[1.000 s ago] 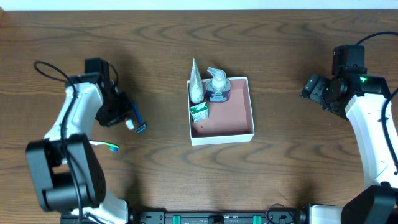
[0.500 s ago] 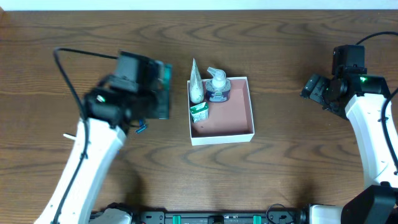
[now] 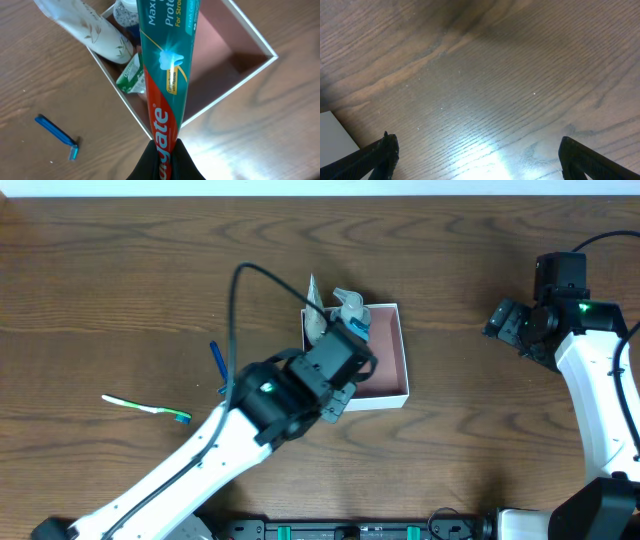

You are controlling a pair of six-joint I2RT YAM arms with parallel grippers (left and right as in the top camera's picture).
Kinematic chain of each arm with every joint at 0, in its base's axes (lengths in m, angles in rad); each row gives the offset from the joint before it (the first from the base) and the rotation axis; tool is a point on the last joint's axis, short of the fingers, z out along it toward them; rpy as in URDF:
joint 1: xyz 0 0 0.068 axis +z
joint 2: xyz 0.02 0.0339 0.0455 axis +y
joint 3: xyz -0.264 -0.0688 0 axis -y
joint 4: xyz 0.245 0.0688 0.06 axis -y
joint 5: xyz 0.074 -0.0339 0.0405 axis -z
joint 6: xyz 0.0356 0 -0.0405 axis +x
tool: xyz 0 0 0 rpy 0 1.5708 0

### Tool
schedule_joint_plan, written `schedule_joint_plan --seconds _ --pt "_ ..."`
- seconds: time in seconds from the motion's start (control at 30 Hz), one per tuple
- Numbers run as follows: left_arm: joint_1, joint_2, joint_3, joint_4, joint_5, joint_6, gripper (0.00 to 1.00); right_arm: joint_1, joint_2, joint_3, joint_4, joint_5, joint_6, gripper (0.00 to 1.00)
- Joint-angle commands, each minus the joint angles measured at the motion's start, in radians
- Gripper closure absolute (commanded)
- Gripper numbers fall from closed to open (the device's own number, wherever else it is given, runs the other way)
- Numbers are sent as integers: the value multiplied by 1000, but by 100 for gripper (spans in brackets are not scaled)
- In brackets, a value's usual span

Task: Pack container
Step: 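Carry the tube over the box and lower it inside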

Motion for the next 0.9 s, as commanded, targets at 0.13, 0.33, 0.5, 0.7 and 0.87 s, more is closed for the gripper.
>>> schedule_joint_plan --seconds 0.13,0.33,0.5,0.7,0.87 --pt "-4 179 0 70 -82 77 93 -8 5 13 -1 6 14 1" --pt "-4 313 0 85 -81 234 93 -8 5 13 -1 6 14 1" --pt "-3 371 0 85 -82 377 93 -8 5 13 -1 6 14 1" --pt "-3 375 0 84 -82 564 94 -8 5 13 -1 6 14 1" --pt "-3 375 0 85 -82 729 93 -8 5 13 -1 6 14 1"
